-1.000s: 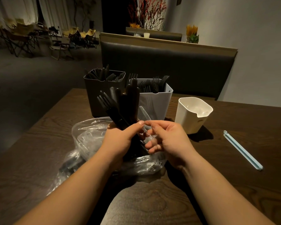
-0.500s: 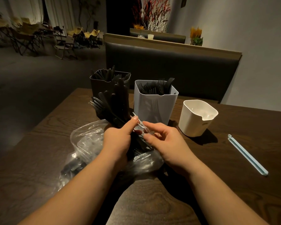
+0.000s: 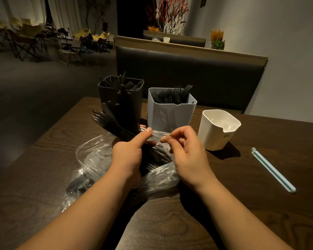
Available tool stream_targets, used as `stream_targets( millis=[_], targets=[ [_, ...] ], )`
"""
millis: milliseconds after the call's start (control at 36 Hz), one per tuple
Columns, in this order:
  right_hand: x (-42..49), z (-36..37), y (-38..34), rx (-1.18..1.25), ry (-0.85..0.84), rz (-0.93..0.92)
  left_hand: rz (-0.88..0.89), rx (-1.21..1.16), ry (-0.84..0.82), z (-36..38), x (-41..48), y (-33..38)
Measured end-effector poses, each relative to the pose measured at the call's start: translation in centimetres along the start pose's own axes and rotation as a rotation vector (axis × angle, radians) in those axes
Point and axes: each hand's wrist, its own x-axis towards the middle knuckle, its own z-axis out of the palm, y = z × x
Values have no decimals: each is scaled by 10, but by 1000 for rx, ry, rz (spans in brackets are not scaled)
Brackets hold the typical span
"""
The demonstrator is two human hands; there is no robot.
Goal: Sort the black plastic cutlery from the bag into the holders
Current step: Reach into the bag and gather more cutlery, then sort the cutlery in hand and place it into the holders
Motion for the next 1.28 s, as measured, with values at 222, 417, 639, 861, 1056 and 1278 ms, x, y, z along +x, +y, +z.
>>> stream_targets(
  millis=[222, 417, 639, 861, 1056, 1278],
  targets=[
    [8, -8, 8, 123, 285, 126, 54, 198, 0, 0, -1, -9],
    [6, -7, 2, 396, 342, 159, 61, 249, 35, 0, -2, -12],
    [12, -7, -9, 386, 501, 30, 108, 367, 13, 2, -3, -14],
    [60, -100, -16, -58, 641, -189, 234, 359, -42, 9, -4, -16],
    [80, -156, 11, -612, 567, -201, 330, 368, -39, 9, 1, -5],
    [80, -144, 25, -762, 230, -71, 309, 326, -62, 3, 4, 8]
  ],
)
